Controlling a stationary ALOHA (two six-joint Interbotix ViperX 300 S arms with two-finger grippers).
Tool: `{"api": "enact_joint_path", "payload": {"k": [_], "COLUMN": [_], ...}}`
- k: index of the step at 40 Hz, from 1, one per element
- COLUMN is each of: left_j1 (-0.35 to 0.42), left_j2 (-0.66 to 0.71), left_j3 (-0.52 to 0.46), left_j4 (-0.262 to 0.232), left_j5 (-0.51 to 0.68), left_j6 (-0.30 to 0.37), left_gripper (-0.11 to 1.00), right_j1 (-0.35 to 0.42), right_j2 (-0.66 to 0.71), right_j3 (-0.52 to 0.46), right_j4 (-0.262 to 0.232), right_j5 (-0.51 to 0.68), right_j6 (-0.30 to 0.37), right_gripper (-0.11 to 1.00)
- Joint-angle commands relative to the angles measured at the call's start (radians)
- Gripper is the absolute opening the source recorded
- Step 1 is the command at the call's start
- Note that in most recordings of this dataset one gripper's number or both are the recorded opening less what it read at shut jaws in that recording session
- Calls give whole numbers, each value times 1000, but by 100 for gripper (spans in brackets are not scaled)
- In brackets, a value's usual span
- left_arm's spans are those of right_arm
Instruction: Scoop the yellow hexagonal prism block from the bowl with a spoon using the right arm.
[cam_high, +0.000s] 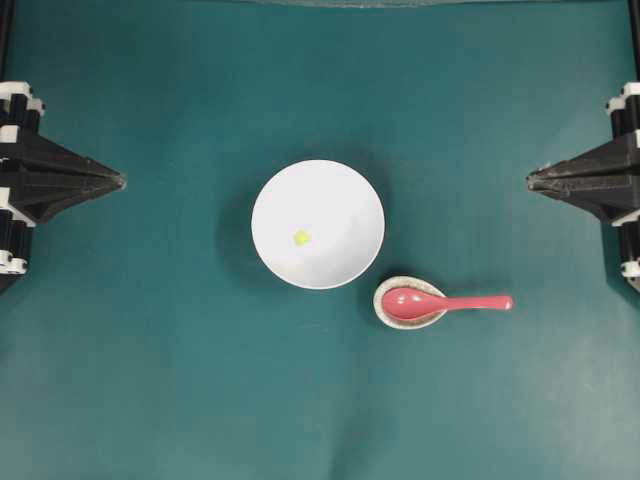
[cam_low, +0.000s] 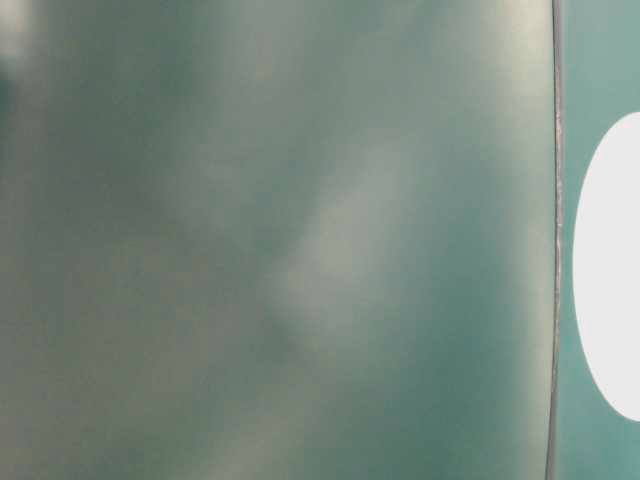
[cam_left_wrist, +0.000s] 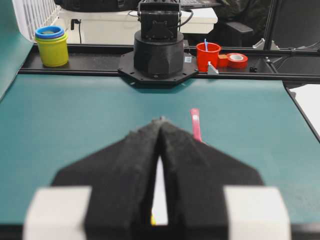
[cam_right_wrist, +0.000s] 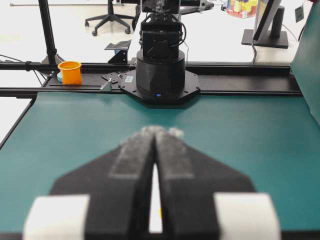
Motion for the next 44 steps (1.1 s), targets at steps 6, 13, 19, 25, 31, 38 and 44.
{"api": "enact_joint_path", "payload": {"k": [6,13,19,25,31,38,44], "left_j1": [6,8,8,8,8,8,8], "left_j2": [0,0,0,0,0,3,5], "left_j3": [-37,-37,-37,-37,-35,-35,-35], "left_j4": [17,17,17,17,17,17,17], "left_j5": [15,17,17,17,17,17,18], "left_j6": [8,8,8,8,8,8,8], "left_gripper": [0,0,0,0,0,0,0], "right_j1": [-2,-3,-2,-3,-2,-3,2], "right_j2": [54,60,58,61,61,66,84], "right_j3": [-12,-17,-18,-17,-17,-15,-11], "right_j4": [-2,-2,-2,-2,-2,-2,3], "right_j5": [32,29,35,37,52,75,84], "right_j6": [-8,-8,-8,-8,-8,2,11], "right_gripper": [0,0,2,17,39,55,58]}}
